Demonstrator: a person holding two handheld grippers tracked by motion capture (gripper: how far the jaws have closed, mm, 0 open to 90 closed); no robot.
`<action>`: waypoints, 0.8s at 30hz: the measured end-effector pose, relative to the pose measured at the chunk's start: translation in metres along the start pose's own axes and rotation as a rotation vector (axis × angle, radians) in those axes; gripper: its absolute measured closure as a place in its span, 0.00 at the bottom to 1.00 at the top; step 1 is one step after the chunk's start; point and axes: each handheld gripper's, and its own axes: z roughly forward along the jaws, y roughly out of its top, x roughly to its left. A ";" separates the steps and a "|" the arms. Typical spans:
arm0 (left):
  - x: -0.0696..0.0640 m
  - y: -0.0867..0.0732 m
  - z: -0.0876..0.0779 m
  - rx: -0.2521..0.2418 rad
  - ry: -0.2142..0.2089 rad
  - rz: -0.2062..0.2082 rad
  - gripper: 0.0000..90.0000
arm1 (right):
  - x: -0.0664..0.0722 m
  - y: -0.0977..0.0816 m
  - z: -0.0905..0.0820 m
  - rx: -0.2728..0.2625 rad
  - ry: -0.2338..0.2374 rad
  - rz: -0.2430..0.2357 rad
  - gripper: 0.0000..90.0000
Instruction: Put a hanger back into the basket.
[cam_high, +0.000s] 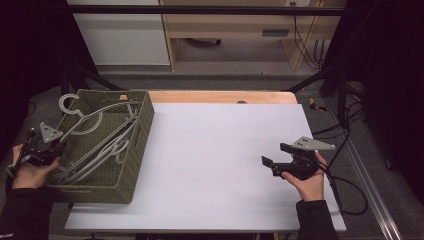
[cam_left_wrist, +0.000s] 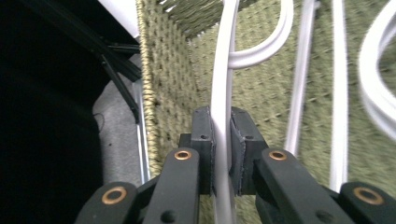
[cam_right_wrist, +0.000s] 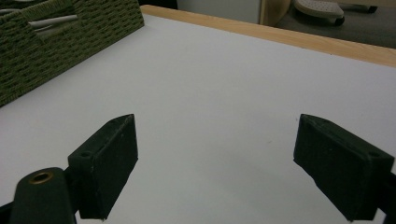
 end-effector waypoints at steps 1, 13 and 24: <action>0.000 0.000 -0.002 -0.012 -0.018 -0.007 0.90 | 0.000 0.000 0.000 -0.001 0.000 0.000 0.15; -0.030 0.003 -0.024 0.008 -0.190 0.086 0.88 | 0.001 0.000 0.000 -0.004 0.008 0.006 0.15; -0.036 -0.002 -0.011 0.122 -0.284 0.058 0.83 | 0.001 0.000 0.000 -0.007 0.013 0.008 0.15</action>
